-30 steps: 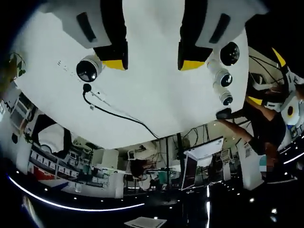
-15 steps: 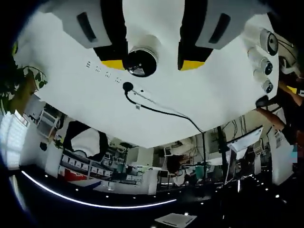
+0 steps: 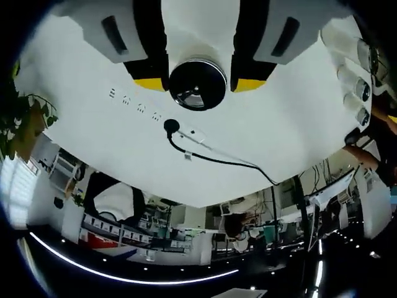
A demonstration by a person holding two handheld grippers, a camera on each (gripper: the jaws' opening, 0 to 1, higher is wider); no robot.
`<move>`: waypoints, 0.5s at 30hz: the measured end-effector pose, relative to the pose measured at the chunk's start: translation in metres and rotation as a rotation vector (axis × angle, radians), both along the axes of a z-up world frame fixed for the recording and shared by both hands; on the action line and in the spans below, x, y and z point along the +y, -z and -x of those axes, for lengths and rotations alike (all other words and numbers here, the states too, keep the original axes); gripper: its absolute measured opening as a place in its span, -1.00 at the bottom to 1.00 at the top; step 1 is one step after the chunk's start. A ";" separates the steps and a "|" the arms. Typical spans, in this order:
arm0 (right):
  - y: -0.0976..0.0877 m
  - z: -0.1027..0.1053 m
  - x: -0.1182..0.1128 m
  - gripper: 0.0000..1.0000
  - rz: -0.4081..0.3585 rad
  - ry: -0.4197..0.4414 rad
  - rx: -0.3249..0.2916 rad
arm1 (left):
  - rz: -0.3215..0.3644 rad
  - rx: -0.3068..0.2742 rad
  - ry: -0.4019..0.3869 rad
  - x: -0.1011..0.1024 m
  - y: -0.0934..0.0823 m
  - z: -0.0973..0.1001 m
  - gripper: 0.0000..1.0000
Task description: Rotate the seasoning bottle until the label or dispensing opening points toward the visible target arrow and the bottle remains upright within the marked orientation range
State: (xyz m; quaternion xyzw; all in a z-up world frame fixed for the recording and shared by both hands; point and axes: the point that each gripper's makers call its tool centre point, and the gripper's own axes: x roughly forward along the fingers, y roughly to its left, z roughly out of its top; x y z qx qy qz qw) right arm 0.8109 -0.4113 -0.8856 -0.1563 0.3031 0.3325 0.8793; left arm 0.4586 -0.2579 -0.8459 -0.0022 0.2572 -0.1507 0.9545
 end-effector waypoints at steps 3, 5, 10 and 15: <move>0.004 -0.004 0.001 -0.27 0.003 -0.010 0.004 | -0.012 0.003 0.002 0.000 0.001 0.001 0.89; 0.002 -0.001 0.000 -0.26 0.005 -0.012 0.004 | -0.008 0.000 -0.002 0.001 0.000 0.001 0.89; 0.001 0.000 0.001 -0.27 -0.007 -0.019 0.004 | 0.003 -0.009 -0.009 0.001 -0.001 -0.001 0.87; 0.002 0.002 -0.002 -0.28 -0.008 -0.034 0.012 | 0.029 -0.037 -0.008 -0.002 -0.007 -0.004 0.88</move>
